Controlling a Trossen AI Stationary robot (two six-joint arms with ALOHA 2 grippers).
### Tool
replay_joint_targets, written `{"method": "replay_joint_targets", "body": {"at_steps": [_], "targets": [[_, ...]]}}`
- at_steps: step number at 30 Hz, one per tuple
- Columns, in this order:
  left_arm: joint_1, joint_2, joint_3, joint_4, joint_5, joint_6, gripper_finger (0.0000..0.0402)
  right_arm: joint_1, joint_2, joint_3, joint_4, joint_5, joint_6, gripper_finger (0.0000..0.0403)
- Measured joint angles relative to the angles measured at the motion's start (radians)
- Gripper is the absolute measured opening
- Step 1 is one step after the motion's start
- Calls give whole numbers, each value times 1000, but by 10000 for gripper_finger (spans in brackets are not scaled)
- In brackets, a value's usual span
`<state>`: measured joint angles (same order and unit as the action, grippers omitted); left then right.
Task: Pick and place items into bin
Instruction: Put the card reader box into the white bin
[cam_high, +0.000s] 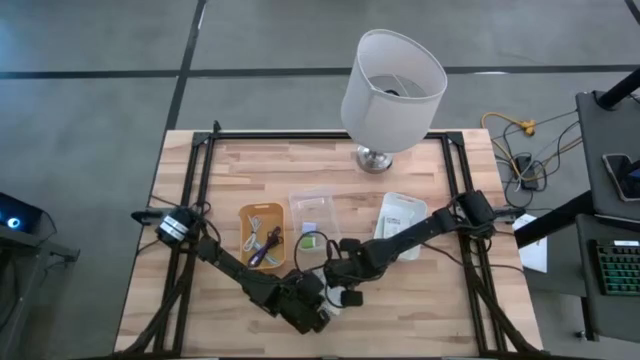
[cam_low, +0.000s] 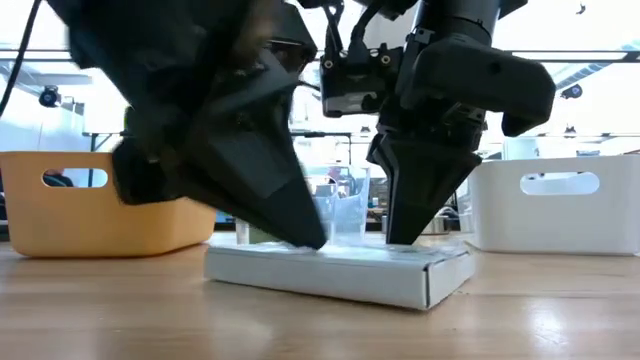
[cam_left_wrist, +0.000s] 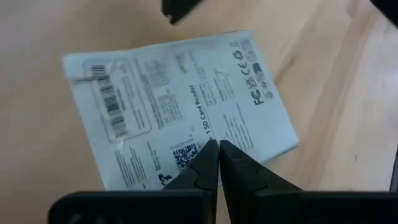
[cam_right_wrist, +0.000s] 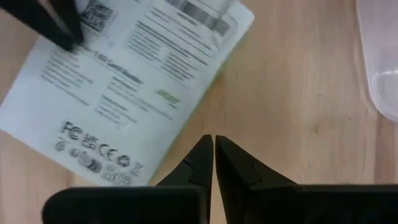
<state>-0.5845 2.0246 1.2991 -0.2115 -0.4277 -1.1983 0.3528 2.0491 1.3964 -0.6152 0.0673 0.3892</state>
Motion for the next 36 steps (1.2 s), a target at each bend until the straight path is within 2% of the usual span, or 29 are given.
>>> {"method": "replay_joint_targets", "body": {"at_steps": [5, 13, 22, 32, 36], "targets": [[-3, 30, -9, 63, 48, -45, 0, 2, 0, 0, 5, 1, -12, 8], [-23, 2, -13, 37, 51, -22, 0, 13, 0, 2, 5, -20, -32, 9], [-67, -78, -3, -85, -68, -26, 0, 16, 0, 0, 7, -20, -47, 9], [-92, -27, -4, -70, -24, -157, 0, 23, 0, 0, 38, -25, -60, 8], [-84, -5, -6, -49, -9, -160, 0, 39, 0, 0, 78, -63, -61, 9]]}}
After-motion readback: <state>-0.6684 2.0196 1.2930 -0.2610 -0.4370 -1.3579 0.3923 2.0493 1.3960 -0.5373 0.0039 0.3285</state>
